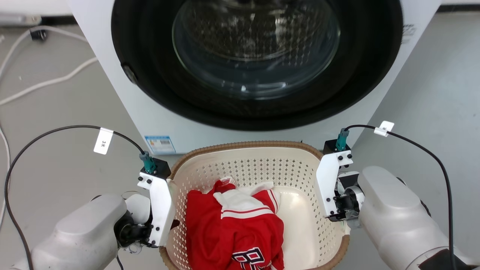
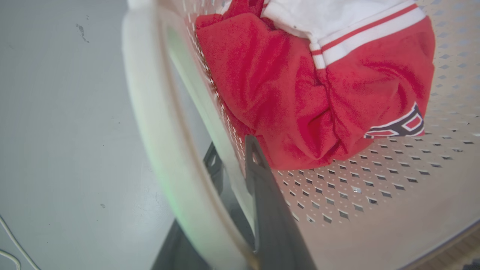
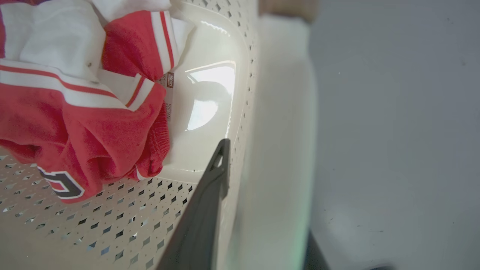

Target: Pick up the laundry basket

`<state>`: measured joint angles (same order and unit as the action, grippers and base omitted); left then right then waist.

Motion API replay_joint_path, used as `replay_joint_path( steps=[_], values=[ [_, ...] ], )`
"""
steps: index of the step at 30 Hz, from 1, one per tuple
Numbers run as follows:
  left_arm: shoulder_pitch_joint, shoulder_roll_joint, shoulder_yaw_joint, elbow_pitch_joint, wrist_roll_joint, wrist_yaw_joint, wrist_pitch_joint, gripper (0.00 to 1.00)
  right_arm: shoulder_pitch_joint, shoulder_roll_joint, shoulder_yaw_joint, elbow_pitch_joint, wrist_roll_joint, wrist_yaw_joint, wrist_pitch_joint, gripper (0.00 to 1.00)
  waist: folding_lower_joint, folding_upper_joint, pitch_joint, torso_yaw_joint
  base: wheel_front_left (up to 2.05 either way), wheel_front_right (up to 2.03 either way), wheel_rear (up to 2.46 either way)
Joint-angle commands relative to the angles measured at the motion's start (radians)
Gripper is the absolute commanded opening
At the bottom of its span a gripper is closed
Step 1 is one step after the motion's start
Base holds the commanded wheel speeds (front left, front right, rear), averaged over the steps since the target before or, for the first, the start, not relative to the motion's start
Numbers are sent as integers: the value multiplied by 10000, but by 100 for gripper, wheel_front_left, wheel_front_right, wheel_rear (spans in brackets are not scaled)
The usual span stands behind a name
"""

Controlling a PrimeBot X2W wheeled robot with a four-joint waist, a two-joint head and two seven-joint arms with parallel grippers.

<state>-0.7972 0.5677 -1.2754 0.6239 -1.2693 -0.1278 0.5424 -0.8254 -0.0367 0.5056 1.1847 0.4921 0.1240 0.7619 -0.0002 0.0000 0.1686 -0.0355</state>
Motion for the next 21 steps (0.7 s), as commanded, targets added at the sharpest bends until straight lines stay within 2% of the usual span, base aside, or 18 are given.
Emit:
replay_joint_path(
  steps=[1, 9, 15, 21],
  values=[
    [127, 306, -76, 58, 8, -45, 279, 0, 20, -247, 177, 55, -71, 122, 120, 0, 2, 0, -760, -150, 0, 0, 0],
    [567, -18, -86, 159, -566, -60, 910, 0, 157, -228, 546, 21, 333, 122, 542, 0, 2, 0, -1468, -289, 0, 0, 0],
    [522, -128, -94, 84, -448, -72, 1582, 0, 154, -230, 704, 186, 438, 122, 669, 0, 2, 0, -1724, -263, 0, 0, 0],
    [566, -220, -89, 102, -595, -83, 1747, 0, 265, -204, 865, 177, 622, 124, 802, 0, 2, 0, -1932, -300, 0, 0, 0]
  ],
)
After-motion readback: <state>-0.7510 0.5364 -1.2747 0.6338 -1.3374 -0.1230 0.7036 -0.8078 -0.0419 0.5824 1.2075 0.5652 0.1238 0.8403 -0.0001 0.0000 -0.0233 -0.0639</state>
